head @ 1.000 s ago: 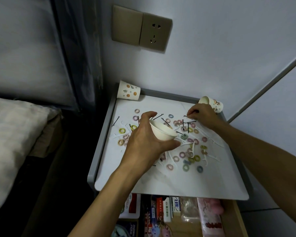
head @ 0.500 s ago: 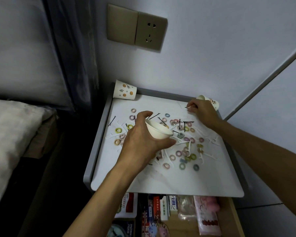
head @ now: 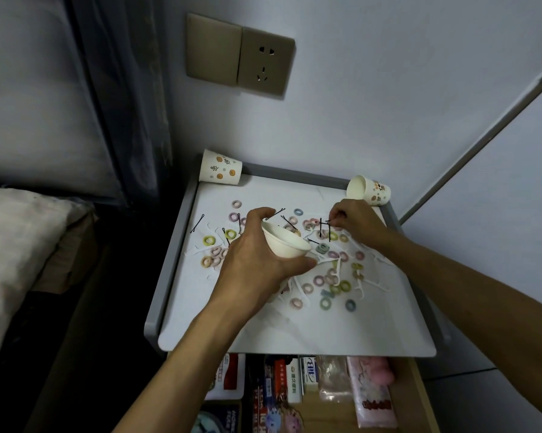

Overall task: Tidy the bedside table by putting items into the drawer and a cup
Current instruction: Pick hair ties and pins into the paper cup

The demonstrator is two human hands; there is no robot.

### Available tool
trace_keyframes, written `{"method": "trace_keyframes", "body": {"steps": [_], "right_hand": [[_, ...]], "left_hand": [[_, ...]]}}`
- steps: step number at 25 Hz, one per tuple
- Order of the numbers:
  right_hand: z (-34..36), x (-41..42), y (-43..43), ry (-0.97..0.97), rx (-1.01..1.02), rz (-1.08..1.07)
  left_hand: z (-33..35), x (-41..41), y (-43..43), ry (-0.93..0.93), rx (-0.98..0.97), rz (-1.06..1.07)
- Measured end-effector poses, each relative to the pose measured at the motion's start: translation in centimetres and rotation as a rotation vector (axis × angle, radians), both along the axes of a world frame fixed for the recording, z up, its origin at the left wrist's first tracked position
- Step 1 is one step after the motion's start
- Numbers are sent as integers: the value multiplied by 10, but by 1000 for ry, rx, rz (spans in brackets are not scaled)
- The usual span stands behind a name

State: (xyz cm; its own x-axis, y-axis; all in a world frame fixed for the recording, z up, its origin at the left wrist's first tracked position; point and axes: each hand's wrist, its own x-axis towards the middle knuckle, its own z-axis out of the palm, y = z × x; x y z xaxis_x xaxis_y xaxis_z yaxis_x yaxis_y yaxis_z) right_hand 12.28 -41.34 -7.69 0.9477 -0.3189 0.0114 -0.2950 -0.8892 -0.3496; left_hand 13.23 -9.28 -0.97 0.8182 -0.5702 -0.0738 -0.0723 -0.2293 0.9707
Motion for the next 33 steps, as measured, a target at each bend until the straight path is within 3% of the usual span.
{"method": "trace_keyframes", "body": {"steps": [6, 16, 25, 33], "right_hand": [[-2, 2, 3, 95, -227, -1], [3, 13, 12, 12, -108, 4], [-7, 5, 22, 108, -600, 131], [20, -6, 0, 108, -487, 82]], "left_hand": [[1, 0, 1, 8, -7, -4], [1, 2, 0, 4, 5, 1], [2, 0, 0, 7, 3, -4], [1, 2, -1, 2, 1, 0]]}}
